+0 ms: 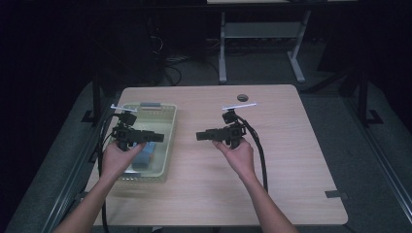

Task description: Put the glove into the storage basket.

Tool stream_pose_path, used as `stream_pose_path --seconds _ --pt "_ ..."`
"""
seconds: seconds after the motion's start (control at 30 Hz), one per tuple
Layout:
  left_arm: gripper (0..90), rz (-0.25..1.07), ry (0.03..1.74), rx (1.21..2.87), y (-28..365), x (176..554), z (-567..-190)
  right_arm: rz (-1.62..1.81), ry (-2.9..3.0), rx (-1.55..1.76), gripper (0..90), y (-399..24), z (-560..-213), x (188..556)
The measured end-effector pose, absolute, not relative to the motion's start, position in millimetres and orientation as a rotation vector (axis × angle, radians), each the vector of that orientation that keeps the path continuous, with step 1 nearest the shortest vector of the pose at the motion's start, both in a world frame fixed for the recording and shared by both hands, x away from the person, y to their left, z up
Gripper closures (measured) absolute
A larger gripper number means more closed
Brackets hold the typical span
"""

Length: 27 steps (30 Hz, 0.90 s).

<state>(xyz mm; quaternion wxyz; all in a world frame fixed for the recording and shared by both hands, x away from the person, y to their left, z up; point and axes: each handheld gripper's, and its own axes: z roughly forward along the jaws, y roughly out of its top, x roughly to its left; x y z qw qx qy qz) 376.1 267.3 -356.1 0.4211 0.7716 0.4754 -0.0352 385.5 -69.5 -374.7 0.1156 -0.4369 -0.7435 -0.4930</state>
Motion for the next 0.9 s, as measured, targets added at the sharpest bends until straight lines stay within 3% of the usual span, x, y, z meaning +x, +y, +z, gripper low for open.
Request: stream_pose_path --seconds 0.9 --pt "31.2 -0.169 1.057 1.936 215 373 -353 -1.444 -2.168 -1.384 37.8 -124 -379 375"
